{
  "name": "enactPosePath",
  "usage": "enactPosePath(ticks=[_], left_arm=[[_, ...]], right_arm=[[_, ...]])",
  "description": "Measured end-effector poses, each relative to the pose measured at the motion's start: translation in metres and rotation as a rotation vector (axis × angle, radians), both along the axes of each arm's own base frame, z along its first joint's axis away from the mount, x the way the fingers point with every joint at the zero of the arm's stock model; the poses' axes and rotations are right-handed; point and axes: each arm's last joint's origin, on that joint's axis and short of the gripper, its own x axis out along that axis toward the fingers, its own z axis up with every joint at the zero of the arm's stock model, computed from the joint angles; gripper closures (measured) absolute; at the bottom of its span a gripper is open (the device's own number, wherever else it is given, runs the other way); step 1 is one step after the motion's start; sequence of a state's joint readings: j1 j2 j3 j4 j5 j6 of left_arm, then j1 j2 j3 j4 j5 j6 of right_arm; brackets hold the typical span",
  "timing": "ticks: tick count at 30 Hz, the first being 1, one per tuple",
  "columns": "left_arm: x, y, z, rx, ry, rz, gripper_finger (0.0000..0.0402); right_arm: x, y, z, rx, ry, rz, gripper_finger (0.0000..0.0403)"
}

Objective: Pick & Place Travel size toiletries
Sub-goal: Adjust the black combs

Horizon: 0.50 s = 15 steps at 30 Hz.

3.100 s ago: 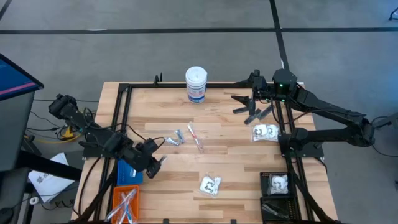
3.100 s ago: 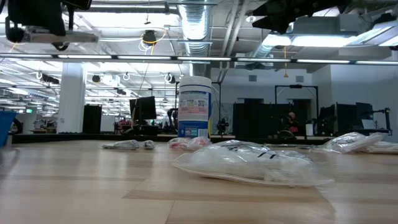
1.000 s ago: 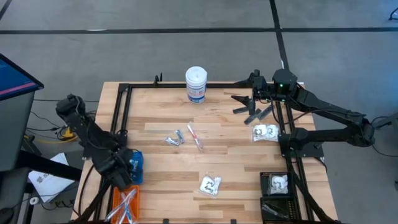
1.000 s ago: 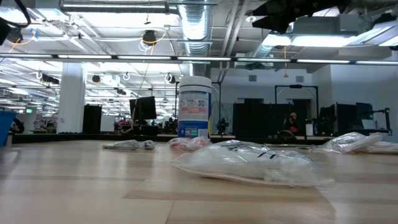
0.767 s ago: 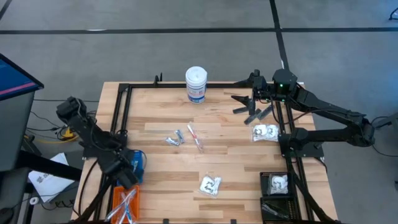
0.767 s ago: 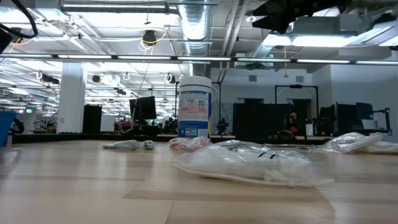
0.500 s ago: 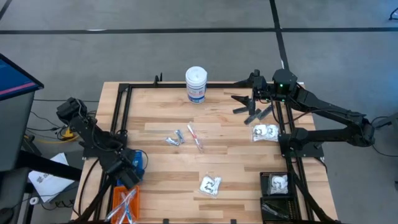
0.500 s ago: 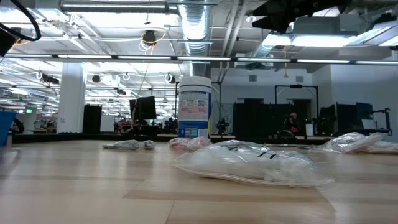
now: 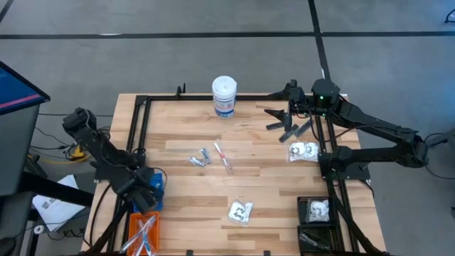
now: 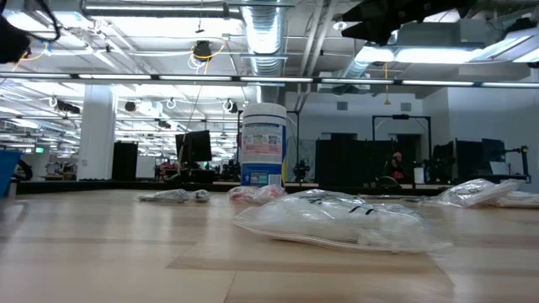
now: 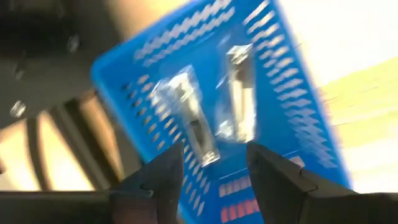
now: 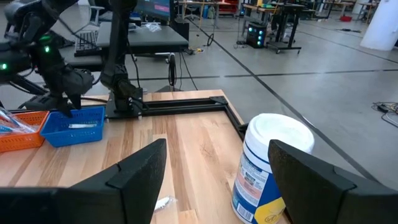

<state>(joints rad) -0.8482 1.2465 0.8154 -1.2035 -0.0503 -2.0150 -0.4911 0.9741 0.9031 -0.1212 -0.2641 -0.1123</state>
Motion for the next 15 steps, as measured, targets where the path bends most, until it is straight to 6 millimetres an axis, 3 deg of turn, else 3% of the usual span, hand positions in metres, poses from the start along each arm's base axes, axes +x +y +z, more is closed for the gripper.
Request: enactPosePath(ticks=[8, 15], left_arm=[[-0.005, 0.024, 0.031, 0.157, -0.425, -0.13, 0.0255], [0.007, 0.039, 0.056, 0.499, -0.751, -0.372, 0.0264]], right_arm=[[-0.002, 0.001, -0.008, 0.044, 0.071, -0.001, 0.0127], [-0.004, 0.002, -0.016, 0.174, 0.134, -0.026, 0.0127]])
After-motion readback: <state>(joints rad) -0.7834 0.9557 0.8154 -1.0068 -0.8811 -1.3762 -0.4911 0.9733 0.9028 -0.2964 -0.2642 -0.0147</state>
